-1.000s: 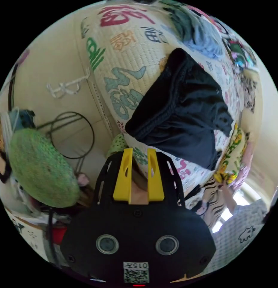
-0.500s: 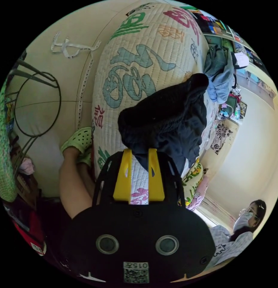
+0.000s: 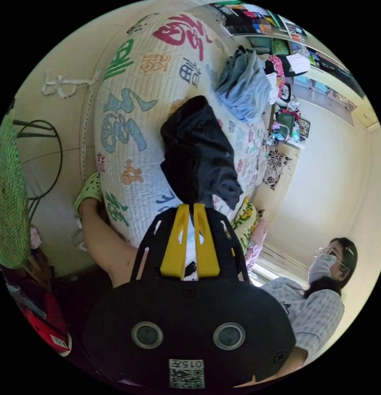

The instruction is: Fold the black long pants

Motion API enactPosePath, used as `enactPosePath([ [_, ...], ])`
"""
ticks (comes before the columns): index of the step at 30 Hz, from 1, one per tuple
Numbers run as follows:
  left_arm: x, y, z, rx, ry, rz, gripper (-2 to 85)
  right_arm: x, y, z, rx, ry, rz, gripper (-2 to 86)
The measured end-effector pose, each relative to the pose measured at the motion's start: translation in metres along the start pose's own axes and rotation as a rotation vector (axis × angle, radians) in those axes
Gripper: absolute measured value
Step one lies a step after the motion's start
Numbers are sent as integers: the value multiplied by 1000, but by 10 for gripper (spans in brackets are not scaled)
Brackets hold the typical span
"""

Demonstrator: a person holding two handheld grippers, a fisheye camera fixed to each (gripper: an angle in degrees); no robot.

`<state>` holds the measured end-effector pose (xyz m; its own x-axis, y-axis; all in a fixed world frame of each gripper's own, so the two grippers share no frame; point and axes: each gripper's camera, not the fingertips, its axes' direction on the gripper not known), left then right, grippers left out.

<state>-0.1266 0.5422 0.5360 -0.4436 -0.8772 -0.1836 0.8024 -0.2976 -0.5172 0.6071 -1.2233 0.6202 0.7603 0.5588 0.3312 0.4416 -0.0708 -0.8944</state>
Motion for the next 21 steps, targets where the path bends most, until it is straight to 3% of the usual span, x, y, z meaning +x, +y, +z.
enactPosePath([
  [7, 55, -41, -21, 0, 140, 40, -3, -107, -46, 5, 9, 65, -107, -2],
  [14, 87, -147, 16, 66, 194, 63, 31, -231, -134, 109, 132, 188, -212, 66],
  [17, 91, -165, 25, 37, 275, 102, 79, -270, -140, 161, 67, 173, -372, 90],
  [21, 102, -151, 16, 16, 178, 187, 87, -264, -120, 205, -74, 58, -465, 99],
])
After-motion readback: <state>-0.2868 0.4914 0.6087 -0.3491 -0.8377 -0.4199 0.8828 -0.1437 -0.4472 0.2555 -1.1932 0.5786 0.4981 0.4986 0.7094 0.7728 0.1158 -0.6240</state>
